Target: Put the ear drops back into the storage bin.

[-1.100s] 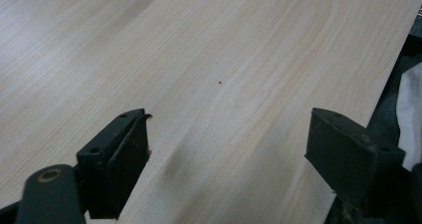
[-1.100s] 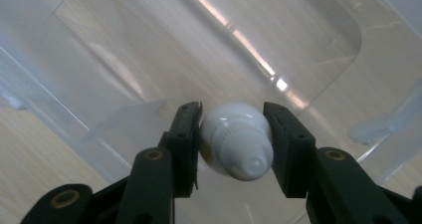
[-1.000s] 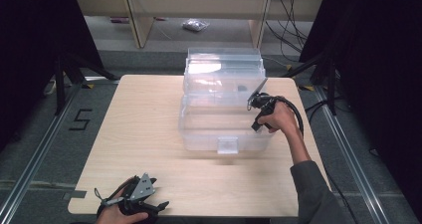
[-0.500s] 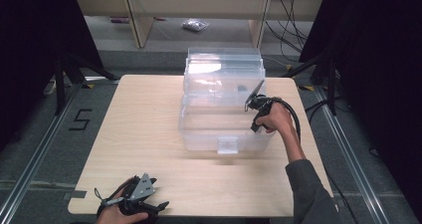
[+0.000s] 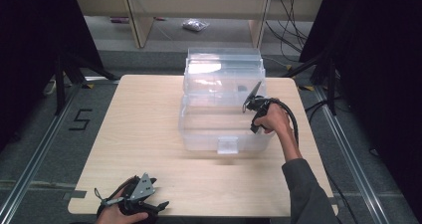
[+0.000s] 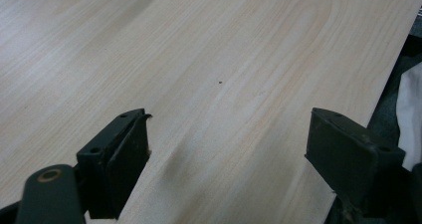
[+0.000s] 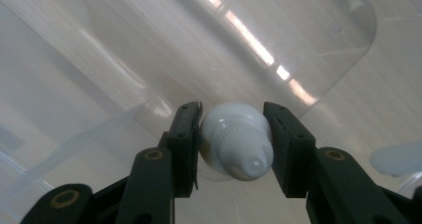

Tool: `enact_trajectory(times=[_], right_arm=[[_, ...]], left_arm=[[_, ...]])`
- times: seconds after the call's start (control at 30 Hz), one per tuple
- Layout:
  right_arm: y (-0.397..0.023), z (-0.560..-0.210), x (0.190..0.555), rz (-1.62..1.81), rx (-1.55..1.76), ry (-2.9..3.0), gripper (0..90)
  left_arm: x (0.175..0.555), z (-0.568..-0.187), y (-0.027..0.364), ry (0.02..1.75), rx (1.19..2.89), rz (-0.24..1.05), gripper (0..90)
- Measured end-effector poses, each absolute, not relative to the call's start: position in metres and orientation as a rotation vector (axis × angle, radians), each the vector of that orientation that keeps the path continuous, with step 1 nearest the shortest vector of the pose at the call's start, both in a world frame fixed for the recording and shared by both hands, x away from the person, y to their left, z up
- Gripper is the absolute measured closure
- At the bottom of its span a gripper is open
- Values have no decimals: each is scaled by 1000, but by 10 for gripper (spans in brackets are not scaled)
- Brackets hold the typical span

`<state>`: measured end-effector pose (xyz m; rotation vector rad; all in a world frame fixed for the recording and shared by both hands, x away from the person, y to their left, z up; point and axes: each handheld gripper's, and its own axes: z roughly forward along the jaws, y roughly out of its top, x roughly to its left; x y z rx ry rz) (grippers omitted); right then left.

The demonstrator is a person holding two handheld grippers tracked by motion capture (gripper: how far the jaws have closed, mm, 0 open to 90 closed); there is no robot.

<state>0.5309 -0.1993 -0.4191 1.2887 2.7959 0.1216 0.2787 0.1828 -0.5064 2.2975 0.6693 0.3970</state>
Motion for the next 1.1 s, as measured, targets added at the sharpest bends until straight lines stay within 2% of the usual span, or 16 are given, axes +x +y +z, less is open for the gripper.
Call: enact_trajectory(times=[0.63, 1.1], right_arm=[[-201, -436, 534, 115, 1331, 2809, 600], [-201, -430, 532, 138, 1308, 2807, 584]], left_arm=[[279, -506, 183, 664, 2301, 399, 166], [279, -506, 183, 643, 2308, 405, 166]])
